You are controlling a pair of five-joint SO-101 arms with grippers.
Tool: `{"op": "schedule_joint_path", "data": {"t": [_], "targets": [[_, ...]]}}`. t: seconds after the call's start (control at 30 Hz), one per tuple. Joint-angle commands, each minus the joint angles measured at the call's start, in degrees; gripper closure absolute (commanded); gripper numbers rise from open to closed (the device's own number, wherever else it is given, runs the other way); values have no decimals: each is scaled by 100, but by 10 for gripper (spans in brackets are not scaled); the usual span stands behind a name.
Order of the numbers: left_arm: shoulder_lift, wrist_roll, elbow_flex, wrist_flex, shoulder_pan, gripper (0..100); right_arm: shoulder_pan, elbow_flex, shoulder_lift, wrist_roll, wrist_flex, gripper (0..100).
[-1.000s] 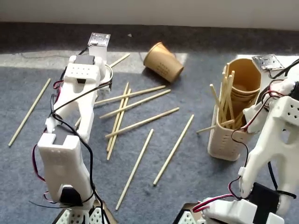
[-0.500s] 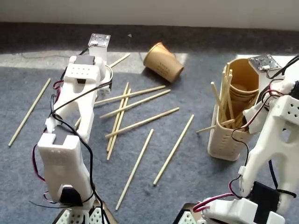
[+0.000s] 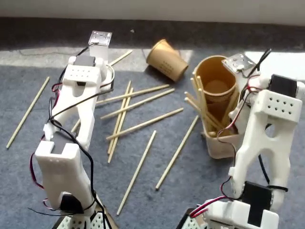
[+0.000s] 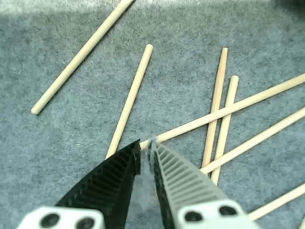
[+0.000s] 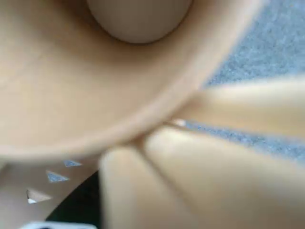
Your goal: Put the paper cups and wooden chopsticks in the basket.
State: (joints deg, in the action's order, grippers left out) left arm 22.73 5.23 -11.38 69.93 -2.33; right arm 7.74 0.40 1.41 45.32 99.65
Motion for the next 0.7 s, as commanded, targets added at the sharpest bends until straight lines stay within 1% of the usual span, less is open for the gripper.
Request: {"op": "schedule_joint_path", "data": {"t": [0.0,0.1,0.17,0.2,0.3,0.43,0.53,0.6,0.67], "targets": [[-48,18,75,-273,75,944,-347,523,-391,642,136,991],[-48,18,259,-527,75,944,-286,505,-813,774,127,991],[-48,18,303,-615,75,944,-330,479,-1235,580,127,991],[-48,18,295,-615,75,944,-444,470,-1464,343,119,991],[-48,18,286,-615,84,944,-1024,163,-2053,-695,127,992],[-48,18,303,-589,75,944,-1807,-84,-2123,-2189,119,992],[-57,18,303,-580,57,944,-2105,-84,-2185,-3086,-180,992],[-57,18,303,-580,57,944,-2176,-84,-2185,-3437,-365,992],[-57,18,303,-580,48,944,-2211,-92,-2141,-3464,-453,992]]}}
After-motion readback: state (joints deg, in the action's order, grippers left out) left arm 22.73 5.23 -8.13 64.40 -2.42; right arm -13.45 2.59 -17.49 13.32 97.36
